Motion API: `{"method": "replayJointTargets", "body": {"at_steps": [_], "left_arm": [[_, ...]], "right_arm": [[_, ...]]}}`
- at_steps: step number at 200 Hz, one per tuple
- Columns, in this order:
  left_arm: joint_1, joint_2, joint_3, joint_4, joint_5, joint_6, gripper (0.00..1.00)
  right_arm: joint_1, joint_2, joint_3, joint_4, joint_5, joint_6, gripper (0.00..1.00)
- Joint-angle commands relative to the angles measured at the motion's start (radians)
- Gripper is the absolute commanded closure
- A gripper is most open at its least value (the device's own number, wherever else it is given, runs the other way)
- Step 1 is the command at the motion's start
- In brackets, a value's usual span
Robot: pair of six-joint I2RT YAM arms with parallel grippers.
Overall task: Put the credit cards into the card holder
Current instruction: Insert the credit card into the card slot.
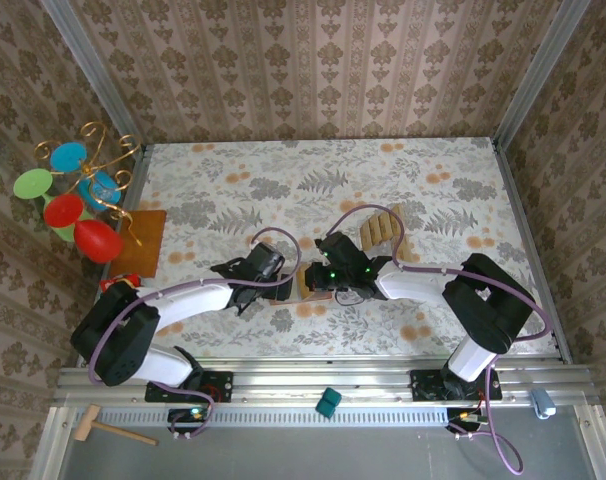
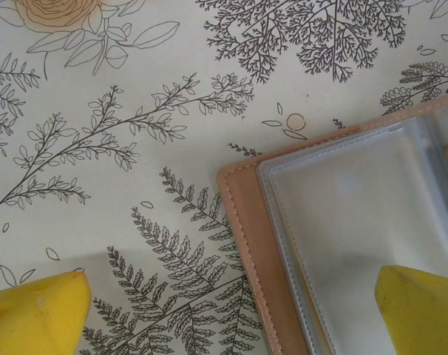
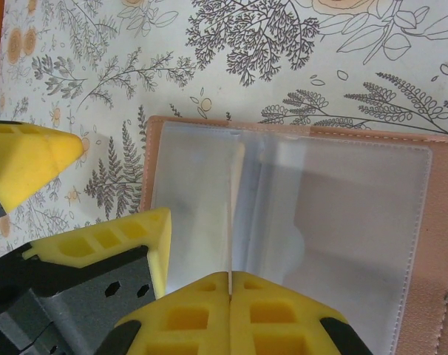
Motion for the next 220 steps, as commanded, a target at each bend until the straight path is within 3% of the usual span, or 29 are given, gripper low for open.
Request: {"method": "replayJointTargets", "body": {"at_steps": [1, 164, 220], "left_arm": [[-0.007, 0.005, -0.006, 0.013, -0.022, 0.013, 0.00], [-0.006, 0.008, -0.033, -0.052, -0.058, -0.015, 0.00], [-0.008, -0.009, -0.039, -0.063, -0.062, -0.018, 0.00]], "right_arm": [[-0.010, 0.004, -0.019, 0.025, 0.028, 0.008, 1.00], [-0.044, 0.016, -0.099, 0.097, 0.015, 0.059, 1.00], [-0.050, -0.030, -0.133, 0.210, -0.039, 0.064, 1.00]]}}
